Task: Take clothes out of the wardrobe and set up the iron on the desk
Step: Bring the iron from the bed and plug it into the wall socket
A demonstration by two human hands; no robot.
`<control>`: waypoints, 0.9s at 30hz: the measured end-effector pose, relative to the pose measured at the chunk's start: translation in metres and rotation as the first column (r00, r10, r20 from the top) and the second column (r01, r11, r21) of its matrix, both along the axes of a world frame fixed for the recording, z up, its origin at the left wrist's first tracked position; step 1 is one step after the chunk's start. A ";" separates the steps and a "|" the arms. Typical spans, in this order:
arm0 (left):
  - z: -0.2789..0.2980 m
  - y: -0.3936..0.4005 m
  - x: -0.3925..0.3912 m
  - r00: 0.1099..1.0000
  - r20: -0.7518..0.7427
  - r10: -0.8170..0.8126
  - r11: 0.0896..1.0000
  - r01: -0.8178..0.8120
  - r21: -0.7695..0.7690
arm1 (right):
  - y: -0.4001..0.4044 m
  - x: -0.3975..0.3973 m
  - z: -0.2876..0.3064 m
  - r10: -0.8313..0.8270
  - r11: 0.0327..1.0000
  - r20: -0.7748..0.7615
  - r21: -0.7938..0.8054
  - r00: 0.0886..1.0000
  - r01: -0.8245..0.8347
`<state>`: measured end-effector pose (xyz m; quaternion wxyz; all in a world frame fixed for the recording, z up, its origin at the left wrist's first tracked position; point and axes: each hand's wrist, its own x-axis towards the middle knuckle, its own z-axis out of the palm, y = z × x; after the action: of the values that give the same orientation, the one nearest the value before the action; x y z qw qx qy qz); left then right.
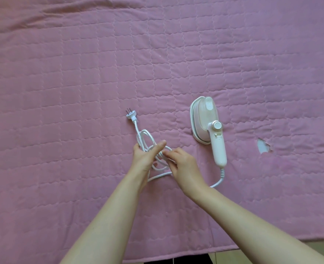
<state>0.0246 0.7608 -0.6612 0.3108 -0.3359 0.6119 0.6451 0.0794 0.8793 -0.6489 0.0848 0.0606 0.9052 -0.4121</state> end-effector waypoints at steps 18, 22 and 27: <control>-0.001 0.059 -0.019 0.991 -0.125 -0.048 0.976 0.020 -0.218 | 0.094 0.014 0.036 -0.269 0.947 -0.077 0.160 0.960 0.278; -0.012 0.078 -0.029 0.990 -0.138 -0.041 0.967 0.004 -0.256 | 0.111 0.007 0.027 -0.399 0.915 0.144 0.127 0.906 0.383; -0.024 0.102 -0.036 0.989 -0.105 -0.104 0.960 0.072 -0.271 | 0.118 -0.007 0.013 -0.476 0.843 0.431 -0.022 0.766 0.537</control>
<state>-0.0117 0.8624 -0.6855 0.2545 -0.3081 0.7246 0.5615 0.0726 0.9971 -0.6359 0.1618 0.3816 0.7842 -0.4618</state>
